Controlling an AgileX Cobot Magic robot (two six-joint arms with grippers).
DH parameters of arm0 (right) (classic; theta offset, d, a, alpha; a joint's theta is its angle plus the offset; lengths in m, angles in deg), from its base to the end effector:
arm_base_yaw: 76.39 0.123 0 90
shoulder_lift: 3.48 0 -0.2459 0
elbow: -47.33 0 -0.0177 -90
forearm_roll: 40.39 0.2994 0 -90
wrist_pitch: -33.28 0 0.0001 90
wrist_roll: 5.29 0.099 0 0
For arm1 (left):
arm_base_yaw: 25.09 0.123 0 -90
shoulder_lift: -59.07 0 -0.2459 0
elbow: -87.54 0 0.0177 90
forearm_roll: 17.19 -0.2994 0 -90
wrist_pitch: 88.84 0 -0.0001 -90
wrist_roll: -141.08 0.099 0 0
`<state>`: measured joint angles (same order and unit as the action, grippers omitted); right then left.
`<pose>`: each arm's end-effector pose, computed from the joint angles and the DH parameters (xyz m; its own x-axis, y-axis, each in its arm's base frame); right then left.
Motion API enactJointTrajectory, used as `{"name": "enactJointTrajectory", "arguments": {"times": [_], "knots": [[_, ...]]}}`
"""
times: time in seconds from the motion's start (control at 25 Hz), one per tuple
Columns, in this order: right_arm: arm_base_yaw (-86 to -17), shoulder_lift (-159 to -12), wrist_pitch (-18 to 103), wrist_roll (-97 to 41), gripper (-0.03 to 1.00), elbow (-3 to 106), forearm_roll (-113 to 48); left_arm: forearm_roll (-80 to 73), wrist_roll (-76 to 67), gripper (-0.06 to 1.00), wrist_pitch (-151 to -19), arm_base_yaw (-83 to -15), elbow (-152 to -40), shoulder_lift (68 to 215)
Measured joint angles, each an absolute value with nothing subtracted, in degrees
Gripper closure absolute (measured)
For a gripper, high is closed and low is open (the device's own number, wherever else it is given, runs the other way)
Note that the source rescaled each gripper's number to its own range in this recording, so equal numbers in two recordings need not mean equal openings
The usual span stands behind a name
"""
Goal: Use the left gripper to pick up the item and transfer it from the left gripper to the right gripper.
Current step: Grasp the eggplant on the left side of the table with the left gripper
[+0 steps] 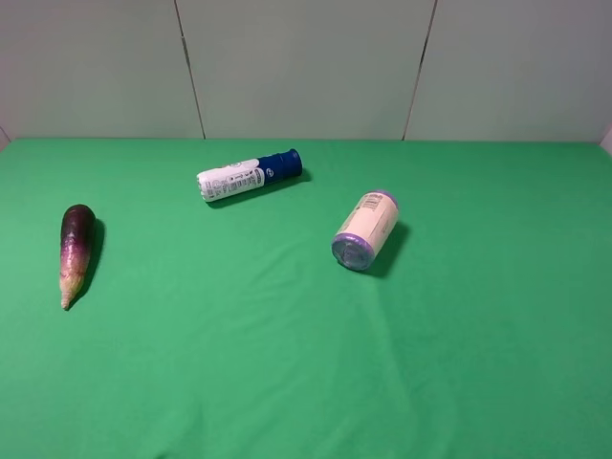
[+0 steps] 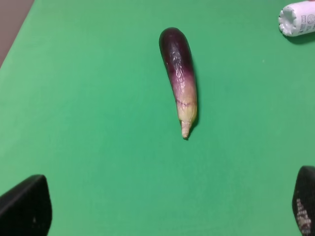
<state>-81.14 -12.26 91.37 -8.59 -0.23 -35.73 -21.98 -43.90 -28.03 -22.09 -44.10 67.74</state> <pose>0.0866 -0.0003 0.3004 -0.4111 0.0196 -0.9114 0.0140 0.9998 0.0152 0.0853 0.0117 0.2918 -0.4592 -0.0701 -0.8856 -0.1379 0.9904 -0.0068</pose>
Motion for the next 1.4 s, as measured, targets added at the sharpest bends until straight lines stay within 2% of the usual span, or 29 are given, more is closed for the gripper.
{"name": "enactJointTrajectory", "arguments": {"times": [1.4], "knots": [[-81.14,-12.26,91.37,-8.59,-0.03,-0.23,-35.73,-22.98,-43.86,-0.03,-27.97,-22.09,-45.19,69.73]]}}
